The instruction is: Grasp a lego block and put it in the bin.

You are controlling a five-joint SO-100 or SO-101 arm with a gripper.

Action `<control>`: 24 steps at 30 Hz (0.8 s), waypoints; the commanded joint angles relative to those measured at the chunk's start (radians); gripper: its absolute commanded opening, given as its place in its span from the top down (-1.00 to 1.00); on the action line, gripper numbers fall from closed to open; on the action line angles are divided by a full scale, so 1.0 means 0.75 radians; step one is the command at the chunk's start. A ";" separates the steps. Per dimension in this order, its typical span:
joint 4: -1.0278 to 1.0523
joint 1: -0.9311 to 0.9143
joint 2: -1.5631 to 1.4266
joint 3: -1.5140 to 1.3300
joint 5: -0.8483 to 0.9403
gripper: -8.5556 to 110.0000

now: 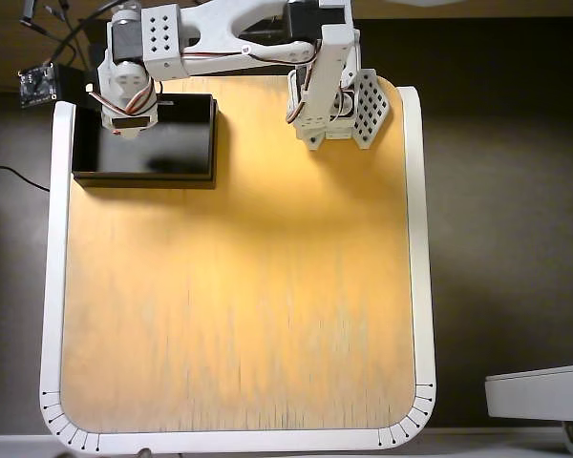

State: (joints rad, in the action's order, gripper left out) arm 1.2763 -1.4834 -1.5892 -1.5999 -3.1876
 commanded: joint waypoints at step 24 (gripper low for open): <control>0.014 0.004 -0.141 0.127 -0.117 0.51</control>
State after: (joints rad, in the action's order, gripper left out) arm 1.2686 -1.4757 -1.5693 -1.5999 -3.2720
